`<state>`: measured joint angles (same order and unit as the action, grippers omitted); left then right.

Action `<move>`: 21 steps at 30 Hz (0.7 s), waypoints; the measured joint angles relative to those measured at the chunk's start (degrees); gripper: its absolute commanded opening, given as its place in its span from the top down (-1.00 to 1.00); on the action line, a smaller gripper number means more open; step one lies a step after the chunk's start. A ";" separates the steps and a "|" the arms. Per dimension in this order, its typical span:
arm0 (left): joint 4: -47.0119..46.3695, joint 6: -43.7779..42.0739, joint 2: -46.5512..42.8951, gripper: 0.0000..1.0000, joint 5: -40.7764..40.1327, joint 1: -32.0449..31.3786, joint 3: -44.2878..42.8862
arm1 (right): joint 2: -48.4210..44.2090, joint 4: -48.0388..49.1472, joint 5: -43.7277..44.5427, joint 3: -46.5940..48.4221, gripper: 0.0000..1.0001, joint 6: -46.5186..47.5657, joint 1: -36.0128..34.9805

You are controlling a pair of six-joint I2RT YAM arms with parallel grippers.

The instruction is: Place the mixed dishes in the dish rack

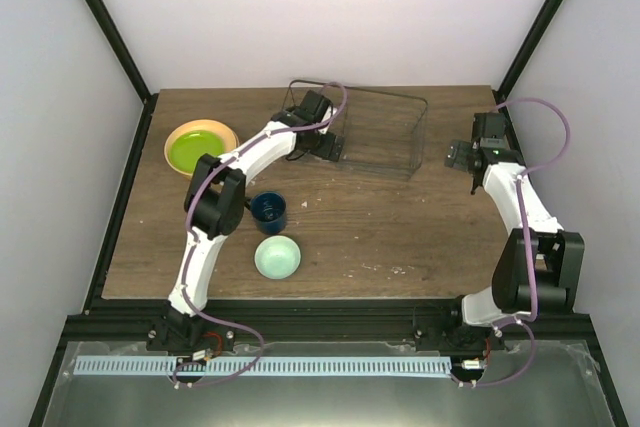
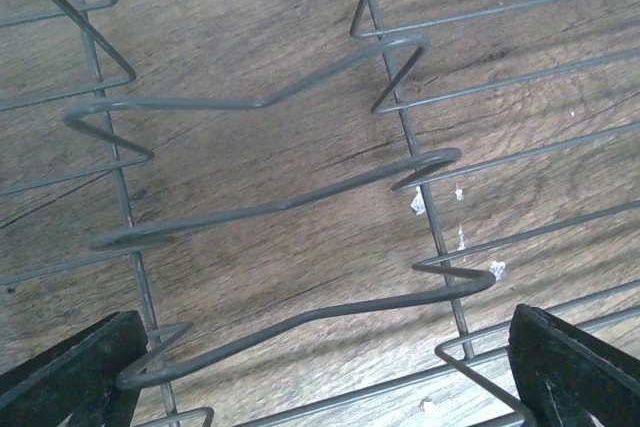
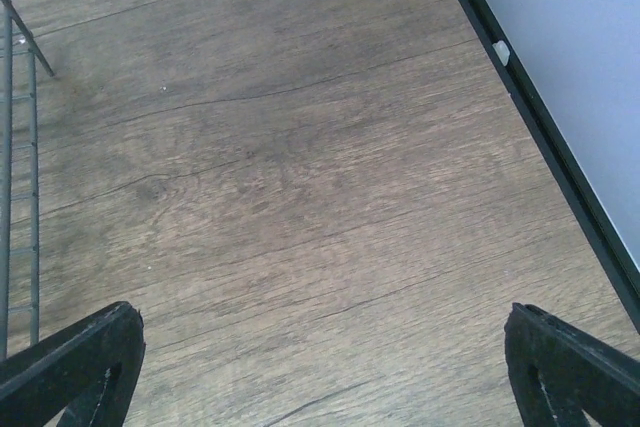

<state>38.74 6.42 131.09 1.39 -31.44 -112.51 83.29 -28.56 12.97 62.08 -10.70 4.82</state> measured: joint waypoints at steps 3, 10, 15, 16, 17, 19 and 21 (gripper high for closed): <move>-0.87 0.90 -0.24 -1.00 -0.07 0.00 0.66 | -0.79 -0.37 -0.22 0.00 -1.00 0.39 0.00; -1.62 2.64 -2.80 -1.00 -1.33 -0.92 4.50 | -1.49 -1.27 -1.40 0.00 -1.00 0.61 0.00; -1.20 4.35 -6.62 -1.00 -2.67 -2.32 9.77 | -1.53 -1.75 -2.27 0.00 -1.00 0.76 0.00; -0.96 4.79 -7.37 -1.00 -2.86 -2.64 10.75 | -1.60 -1.86 -2.47 0.00 -1.00 0.79 0.00; -0.76 5.16 -7.93 -1.00 -3.04 -2.93 11.52 | -1.70 -1.90 -2.67 0.00 -1.00 0.79 0.00; -0.39 5.97 -9.22 -0.99 -3.50 -3.56 13.29 | -2.05 -1.88 -3.17 0.00 -1.00 0.79 0.00; -0.07 6.84 -10.27 -0.99 -3.93 -4.22 14.69 | -2.38 -1.86 -3.98 0.00 -1.00 0.79 0.00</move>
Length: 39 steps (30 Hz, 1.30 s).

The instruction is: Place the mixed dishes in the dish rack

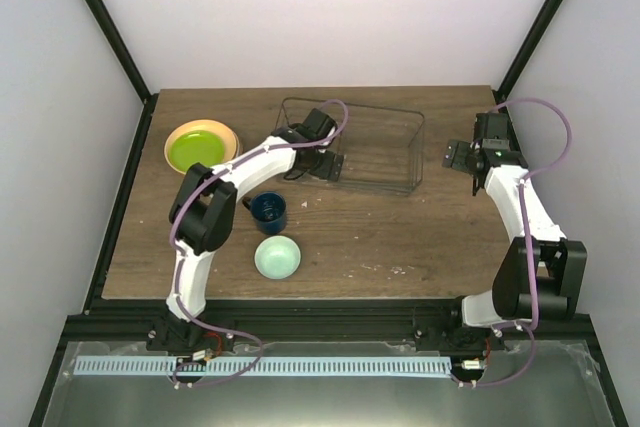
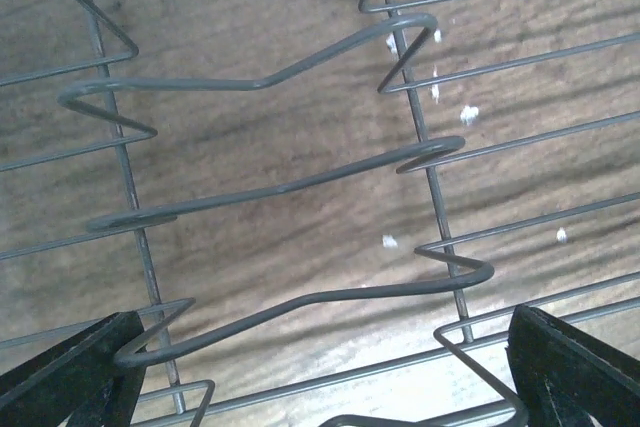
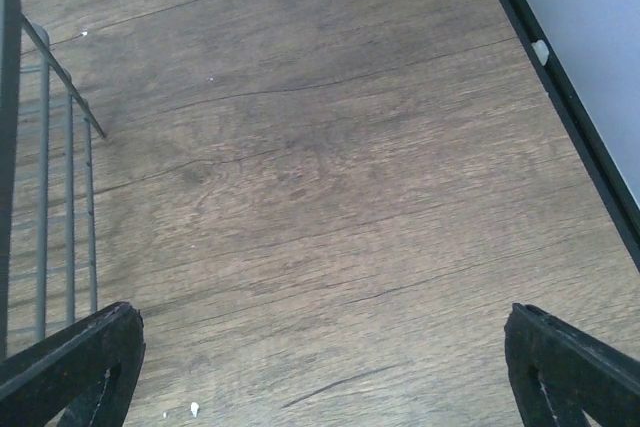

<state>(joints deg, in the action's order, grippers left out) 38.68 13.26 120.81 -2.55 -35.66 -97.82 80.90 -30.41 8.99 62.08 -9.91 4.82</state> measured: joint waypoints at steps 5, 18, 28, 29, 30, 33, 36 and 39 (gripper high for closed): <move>1.16 2.12 -1.49 -0.99 -1.46 -1.97 1.73 | -0.20 0.04 -1.07 0.00 -1.00 0.24 0.00; 5.92 3.45 -7.50 -0.99 -5.03 -4.63 1.62 | 1.73 1.53 -0.83 0.02 -1.00 0.39 0.00; 6.25 2.73 -17.20 -0.99 -7.96 -1.73 2.49 | 15.74 4.31 -2.54 7.85 -1.00 0.46 3.28; 6.05 2.58 -18.80 -0.99 -8.07 -0.35 3.65 | 17.03 4.83 -3.26 8.87 -1.00 0.66 3.32; 5.86 2.34 -20.37 -1.00 -8.35 1.09 5.01 | 17.99 5.42 -3.96 9.62 -1.00 0.87 3.37; 5.70 1.53 -24.52 -0.99 -9.49 5.35 9.07 | 20.41 6.71 -6.27 11.89 -1.00 1.57 3.30; 5.53 0.92 -28.15 -1.00 -10.43 9.42 13.25 | 23.45 7.96 -8.46 14.93 -1.00 2.38 3.30; 5.53 0.20 -30.88 -1.00 -10.80 12.31 16.72 | 26.27 9.75 -11.15 16.94 -1.00 3.10 3.30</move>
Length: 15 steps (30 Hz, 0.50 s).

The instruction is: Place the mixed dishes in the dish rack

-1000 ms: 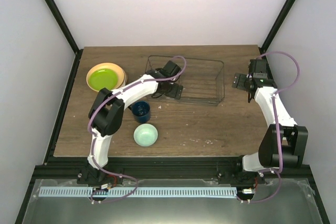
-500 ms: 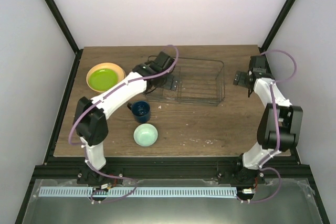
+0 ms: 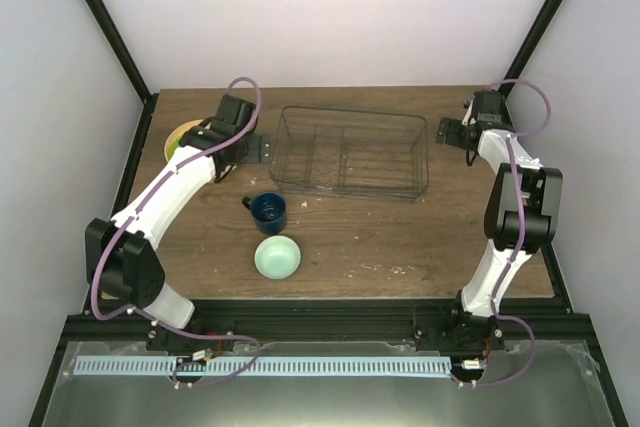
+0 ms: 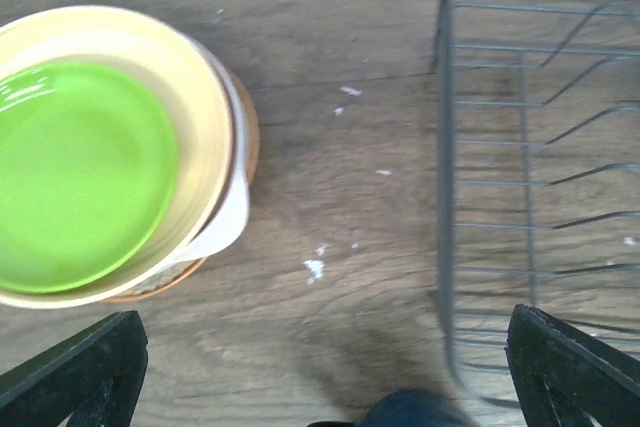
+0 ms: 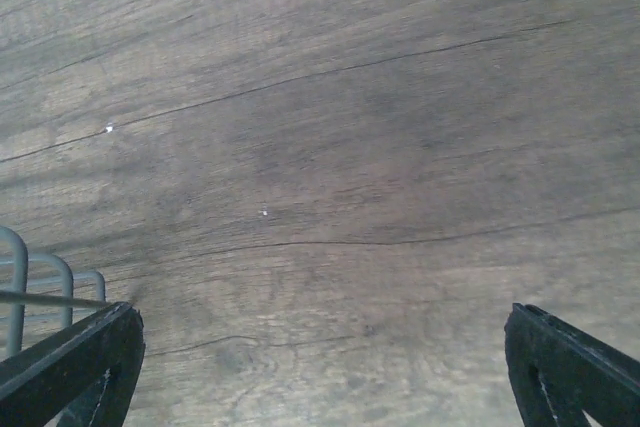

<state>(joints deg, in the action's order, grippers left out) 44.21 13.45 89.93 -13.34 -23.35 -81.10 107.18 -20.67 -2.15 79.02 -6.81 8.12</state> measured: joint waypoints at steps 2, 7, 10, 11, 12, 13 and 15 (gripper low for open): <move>0.02 -0.46 -1.64 -0.99 -0.15 1.55 2.01 | 1.38 0.79 -1.57 0.61 -1.00 0.48 0.00; -0.15 -1.53 -4.90 -1.00 -0.39 4.22 5.60 | 5.35 1.90 -5.55 3.17 -1.00 1.22 0.00; -1.01 -1.84 -6.58 -0.99 -0.39 5.73 8.02 | 6.19 2.84 -8.04 3.32 -1.00 1.38 0.00; -1.40 -1.90 -7.19 -1.00 -0.33 6.38 9.25 | 6.32 3.28 -9.01 3.45 -1.00 1.44 0.00; -1.79 -1.97 -7.69 -0.99 -0.33 6.69 10.60 | 6.40 3.43 -9.64 3.65 -1.00 1.44 0.00; -1.84 -1.99 -7.87 -1.00 -0.28 7.43 11.30 | 6.62 3.65 -10.54 4.13 -1.00 1.46 0.00; -2.40 -2.03 -8.22 -1.00 0.00 8.55 13.29 | 7.04 4.02 -11.76 5.11 -1.00 1.46 0.00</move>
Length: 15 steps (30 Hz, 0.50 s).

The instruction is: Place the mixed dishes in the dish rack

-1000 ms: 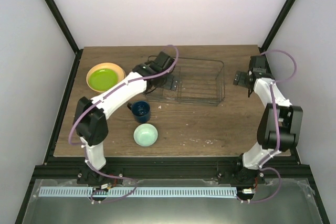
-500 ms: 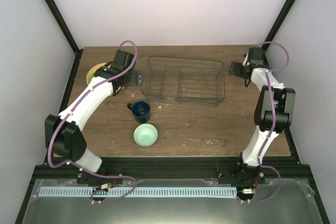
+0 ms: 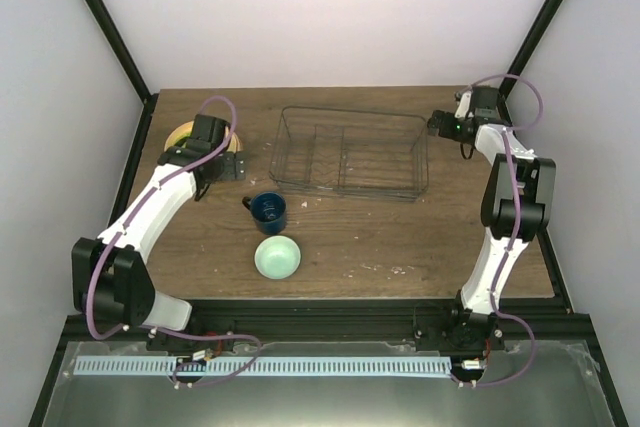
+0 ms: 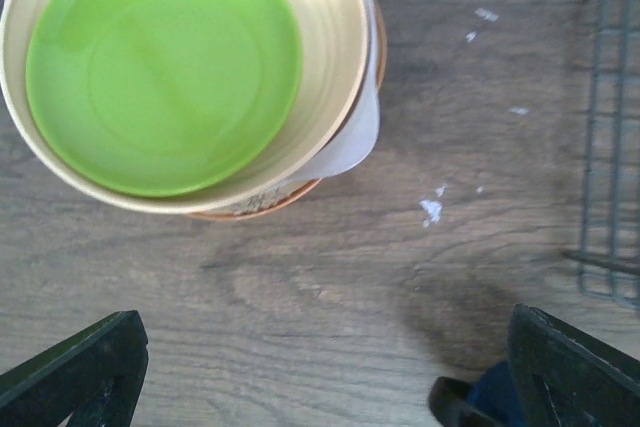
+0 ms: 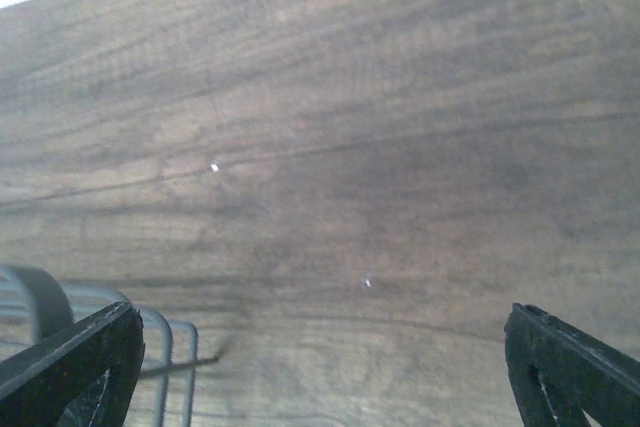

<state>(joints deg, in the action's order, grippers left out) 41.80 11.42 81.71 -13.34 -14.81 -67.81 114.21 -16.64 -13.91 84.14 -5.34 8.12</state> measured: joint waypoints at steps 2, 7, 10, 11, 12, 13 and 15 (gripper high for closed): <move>-0.22 -0.04 -0.04 -1.00 0.24 0.90 1.66 | 0.59 0.37 -1.01 1.27 -1.00 0.00 -0.02; -0.63 -0.02 -0.04 -1.00 0.74 1.60 2.69 | 2.21 0.66 -2.43 3.54 -1.00 0.00 -0.33; -1.29 -0.02 -0.04 -0.99 0.98 1.60 2.69 | 2.97 0.72 -2.69 4.13 -1.00 0.00 -0.42; -1.51 0.00 -0.04 -0.99 1.01 1.60 2.69 | 3.19 0.74 -2.78 4.37 -1.00 0.00 -0.44; -1.70 0.00 -0.04 -1.00 1.01 1.60 2.69 | 3.32 0.79 -2.86 4.50 -1.00 0.00 -0.46; -1.84 0.00 -0.04 -1.00 1.03 1.60 2.69 | 3.41 0.72 -2.89 4.66 -1.00 0.00 -0.50; -2.01 0.02 -0.04 -1.00 1.16 1.60 2.69 | 3.63 0.63 -2.99 5.18 -1.00 -0.02 -0.63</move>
<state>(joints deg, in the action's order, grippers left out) 39.79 11.44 81.67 -12.19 -13.21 -65.12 117.84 -16.01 -16.91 89.32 -5.37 7.49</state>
